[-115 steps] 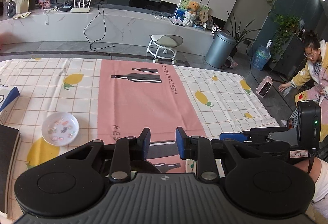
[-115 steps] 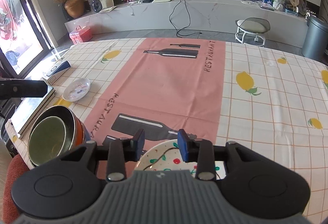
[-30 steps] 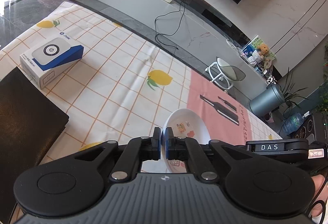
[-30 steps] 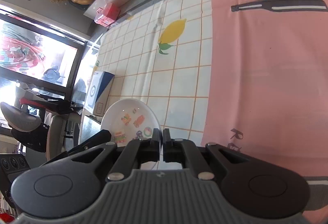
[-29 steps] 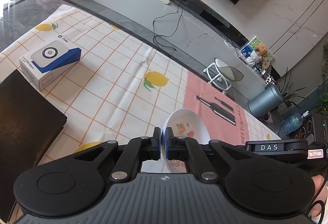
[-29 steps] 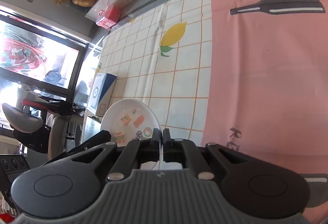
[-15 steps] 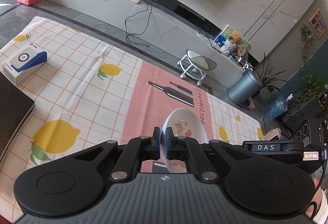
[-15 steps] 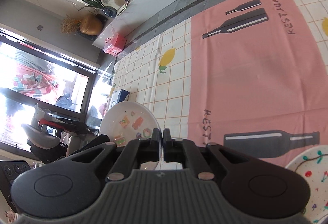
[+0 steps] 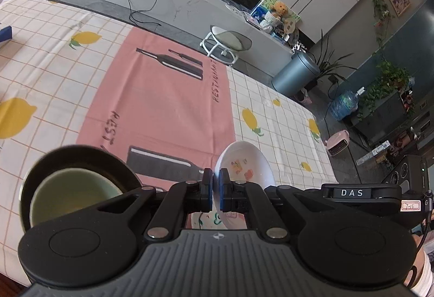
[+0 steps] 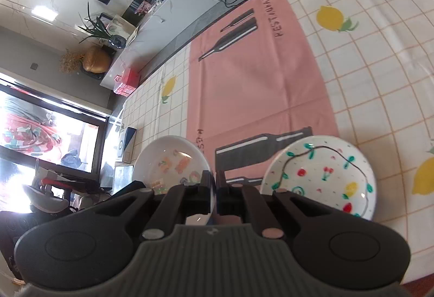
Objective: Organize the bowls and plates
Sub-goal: 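Lift the white sticker plate and carry it onto the Fruity plate, then lower the sticker plate onto the Fruity plate and open both grippers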
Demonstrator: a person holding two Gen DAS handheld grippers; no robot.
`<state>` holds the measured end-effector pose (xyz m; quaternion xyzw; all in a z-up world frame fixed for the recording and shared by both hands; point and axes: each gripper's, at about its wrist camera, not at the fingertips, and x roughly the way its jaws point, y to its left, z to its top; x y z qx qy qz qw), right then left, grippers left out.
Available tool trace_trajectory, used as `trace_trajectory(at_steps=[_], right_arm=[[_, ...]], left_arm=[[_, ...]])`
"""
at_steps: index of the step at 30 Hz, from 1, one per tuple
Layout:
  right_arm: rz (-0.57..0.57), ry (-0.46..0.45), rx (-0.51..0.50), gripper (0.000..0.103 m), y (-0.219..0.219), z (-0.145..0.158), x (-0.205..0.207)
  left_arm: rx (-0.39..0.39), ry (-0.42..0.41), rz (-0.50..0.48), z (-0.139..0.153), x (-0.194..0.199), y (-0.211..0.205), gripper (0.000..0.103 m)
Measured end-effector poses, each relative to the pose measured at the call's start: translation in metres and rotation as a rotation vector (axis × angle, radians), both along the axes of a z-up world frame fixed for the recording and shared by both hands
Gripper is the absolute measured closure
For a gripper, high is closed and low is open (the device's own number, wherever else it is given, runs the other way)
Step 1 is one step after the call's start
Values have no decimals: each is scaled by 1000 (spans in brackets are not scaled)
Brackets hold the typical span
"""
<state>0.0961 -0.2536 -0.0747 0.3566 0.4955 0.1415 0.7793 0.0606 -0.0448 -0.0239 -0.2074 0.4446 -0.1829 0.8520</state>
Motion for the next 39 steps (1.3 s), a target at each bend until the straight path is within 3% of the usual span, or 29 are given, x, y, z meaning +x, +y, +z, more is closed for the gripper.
trace_trajectory(at_steps=[7,15,22,39], right_arm=[[-50,31,-15,101,-31,-23,-27],[-29,6,-140,101,-32,-42,-39],[-76,27,-173,102,-46,-62,-43],[-77,-24,-259,102,-42,-71,-42]], left_arm=[[26,60,-30,-31,-10,-26,99],[67,99,-61,-59,-15,-48,99],[108,119,-86,-82,-5,-68,98],[213,77,-120,-90,-5,-85,97]])
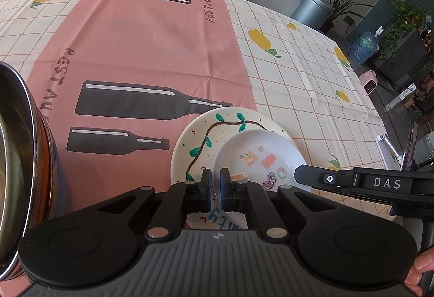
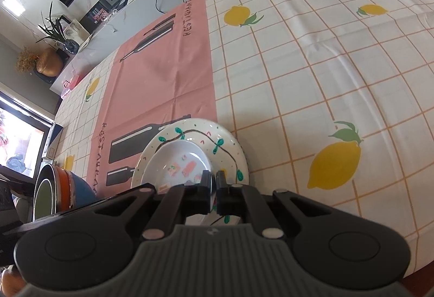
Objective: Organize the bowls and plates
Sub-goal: 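Lower the sticker plate onto the Fruity plate and open both grippers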
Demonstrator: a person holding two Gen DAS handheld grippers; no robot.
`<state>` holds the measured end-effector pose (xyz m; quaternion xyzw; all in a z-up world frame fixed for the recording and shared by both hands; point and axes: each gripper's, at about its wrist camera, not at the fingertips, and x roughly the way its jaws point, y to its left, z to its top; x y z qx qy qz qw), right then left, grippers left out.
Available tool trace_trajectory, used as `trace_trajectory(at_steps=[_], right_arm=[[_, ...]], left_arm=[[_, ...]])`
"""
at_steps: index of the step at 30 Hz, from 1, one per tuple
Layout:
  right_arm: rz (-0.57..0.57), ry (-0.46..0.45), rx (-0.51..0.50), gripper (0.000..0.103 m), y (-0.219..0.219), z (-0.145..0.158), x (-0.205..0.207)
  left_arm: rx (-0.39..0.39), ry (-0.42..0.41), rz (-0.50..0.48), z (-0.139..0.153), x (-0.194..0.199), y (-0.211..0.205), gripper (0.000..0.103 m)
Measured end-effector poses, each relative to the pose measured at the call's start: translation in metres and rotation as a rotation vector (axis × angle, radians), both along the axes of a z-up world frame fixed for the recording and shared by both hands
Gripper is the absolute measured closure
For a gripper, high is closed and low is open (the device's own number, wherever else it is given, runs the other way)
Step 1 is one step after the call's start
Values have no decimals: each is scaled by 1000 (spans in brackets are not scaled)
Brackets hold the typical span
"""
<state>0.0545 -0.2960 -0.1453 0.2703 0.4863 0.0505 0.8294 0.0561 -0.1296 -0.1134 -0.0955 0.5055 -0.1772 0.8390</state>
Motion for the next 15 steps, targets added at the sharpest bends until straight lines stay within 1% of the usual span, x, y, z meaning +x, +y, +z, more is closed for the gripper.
trace_trajectory(at_steps=[7,12,15], right_arm=[[8,-13,-11,102,-2,-1,-1],[28,-26,-53,102,2,-3,-1],[41,-28,-57,99,3,-3,0]], left_arm=[[43,-19,-33,1,-1,-9,97],[65,-32,-38,2,-2,-13,97],[100,-40,-41,3,-3,-16,97]])
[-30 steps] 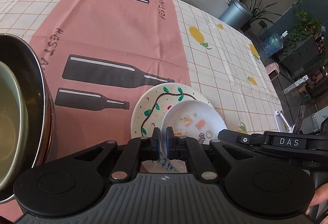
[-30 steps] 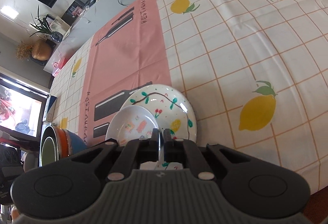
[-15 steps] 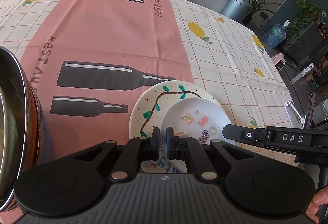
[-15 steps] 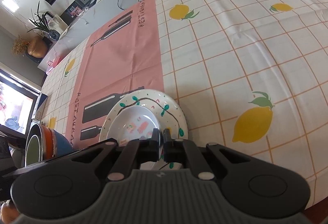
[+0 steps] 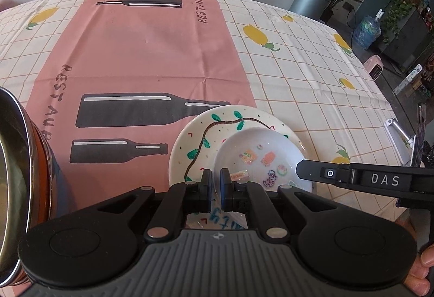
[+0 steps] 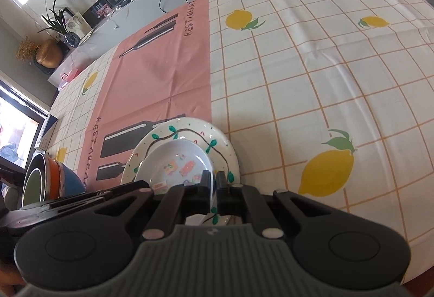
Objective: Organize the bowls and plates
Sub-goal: 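Lower the sticker plate onto the Fruity plate and open both grippers, then move both grippers to the bowl stack rim and close them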
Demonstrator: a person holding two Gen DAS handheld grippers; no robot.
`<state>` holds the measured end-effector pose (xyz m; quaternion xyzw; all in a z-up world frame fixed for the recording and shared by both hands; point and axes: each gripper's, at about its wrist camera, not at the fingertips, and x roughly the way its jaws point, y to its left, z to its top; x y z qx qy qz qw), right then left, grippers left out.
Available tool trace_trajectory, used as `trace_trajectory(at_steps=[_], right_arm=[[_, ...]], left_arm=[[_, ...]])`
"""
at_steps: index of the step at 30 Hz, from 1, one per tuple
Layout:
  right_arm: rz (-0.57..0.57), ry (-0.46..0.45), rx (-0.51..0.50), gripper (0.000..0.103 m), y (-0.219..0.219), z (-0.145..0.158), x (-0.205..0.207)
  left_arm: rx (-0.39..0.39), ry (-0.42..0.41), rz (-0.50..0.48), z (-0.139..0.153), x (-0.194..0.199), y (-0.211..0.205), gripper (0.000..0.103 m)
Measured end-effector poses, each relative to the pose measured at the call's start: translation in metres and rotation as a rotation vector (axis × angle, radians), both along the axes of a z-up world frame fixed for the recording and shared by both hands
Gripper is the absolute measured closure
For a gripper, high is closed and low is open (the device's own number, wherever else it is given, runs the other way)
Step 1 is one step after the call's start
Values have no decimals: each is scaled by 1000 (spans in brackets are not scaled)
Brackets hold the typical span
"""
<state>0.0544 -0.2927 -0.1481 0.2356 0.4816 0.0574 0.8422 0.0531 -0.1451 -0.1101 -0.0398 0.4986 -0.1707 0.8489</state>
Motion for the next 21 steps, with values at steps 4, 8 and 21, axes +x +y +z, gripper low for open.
trace_trajectory(at_steps=[4,8,21], right_arm=[[-5,2,6,99,3,-5,3],[2,-2,8,99,8,-7,6],[42,-83,-90,68,19,21,-4]], left_arm=[[-2,0,22,0,1,3,97],[-11,0,40,0,2,8,97],[-28,-34,39,22,-9,13,72]])
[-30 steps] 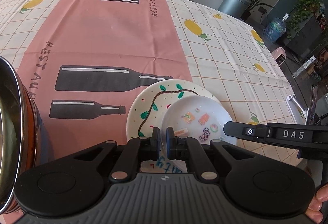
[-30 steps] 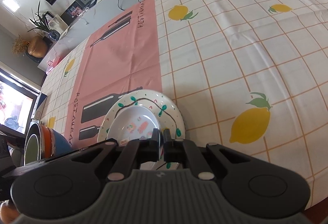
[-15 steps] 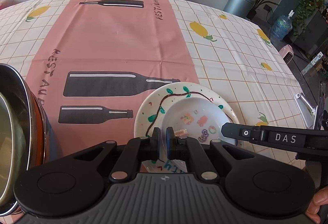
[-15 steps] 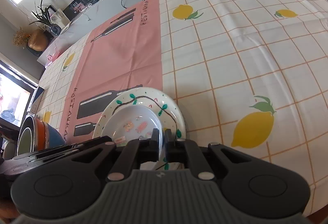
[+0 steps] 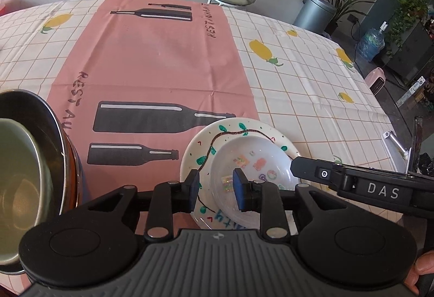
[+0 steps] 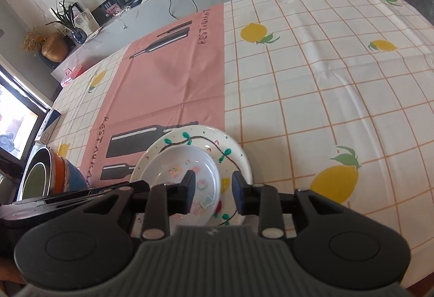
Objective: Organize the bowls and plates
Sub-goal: 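Move both grippers to the bowl stack rim and close them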
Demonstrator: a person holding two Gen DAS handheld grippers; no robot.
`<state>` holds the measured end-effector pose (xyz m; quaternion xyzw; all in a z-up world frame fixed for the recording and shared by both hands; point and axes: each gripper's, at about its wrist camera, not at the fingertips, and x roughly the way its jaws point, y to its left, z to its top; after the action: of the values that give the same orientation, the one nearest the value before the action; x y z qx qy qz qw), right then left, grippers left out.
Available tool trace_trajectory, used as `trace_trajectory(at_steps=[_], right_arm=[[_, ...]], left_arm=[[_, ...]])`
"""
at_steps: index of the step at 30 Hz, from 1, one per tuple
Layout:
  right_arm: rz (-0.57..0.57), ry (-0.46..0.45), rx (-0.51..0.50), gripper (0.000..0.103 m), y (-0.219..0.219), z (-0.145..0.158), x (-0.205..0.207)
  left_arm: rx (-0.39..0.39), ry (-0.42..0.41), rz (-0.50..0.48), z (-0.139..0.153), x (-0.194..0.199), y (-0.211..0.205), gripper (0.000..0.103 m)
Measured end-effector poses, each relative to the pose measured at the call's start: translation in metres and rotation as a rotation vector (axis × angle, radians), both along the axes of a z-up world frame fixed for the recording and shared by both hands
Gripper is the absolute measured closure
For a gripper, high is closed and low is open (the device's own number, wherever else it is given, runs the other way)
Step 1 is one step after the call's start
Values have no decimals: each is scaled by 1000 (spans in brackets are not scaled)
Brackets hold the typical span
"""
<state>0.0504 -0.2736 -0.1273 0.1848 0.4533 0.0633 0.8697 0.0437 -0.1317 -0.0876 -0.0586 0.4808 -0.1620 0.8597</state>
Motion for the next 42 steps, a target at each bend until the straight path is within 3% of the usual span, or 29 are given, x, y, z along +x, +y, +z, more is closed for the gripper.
trace_trajectory(at_steps=[3,6,8,12,21,25,30,34,42], right_arm=[[19,-42,-31,64,11,13,-5],[28,-91,-30,51,21,26,-12],[34,-124,-29,48,29,36,-17],[-4,-166,-68,23,47,57,-26],[-15,-192,17,16,86,83,-26],[8,-188,39,11,109,86,-24],[58,-142,65,11,141,85,-19],[73,-78,42,10,163,74,-9],[62,52,36,8,183,45,11]], left_arm=[[-5,-45,-16,16,-9,5,69],[2,-99,-28,34,-18,12,68],[7,-126,-35,44,-23,20,67],[-6,-161,-27,66,-30,43,65],[14,-253,90,107,-45,113,52],[4,-230,183,109,-49,148,46],[-71,-189,281,100,-52,191,27],[-100,-129,349,84,-53,216,27],[-212,5,385,47,-45,232,27]])
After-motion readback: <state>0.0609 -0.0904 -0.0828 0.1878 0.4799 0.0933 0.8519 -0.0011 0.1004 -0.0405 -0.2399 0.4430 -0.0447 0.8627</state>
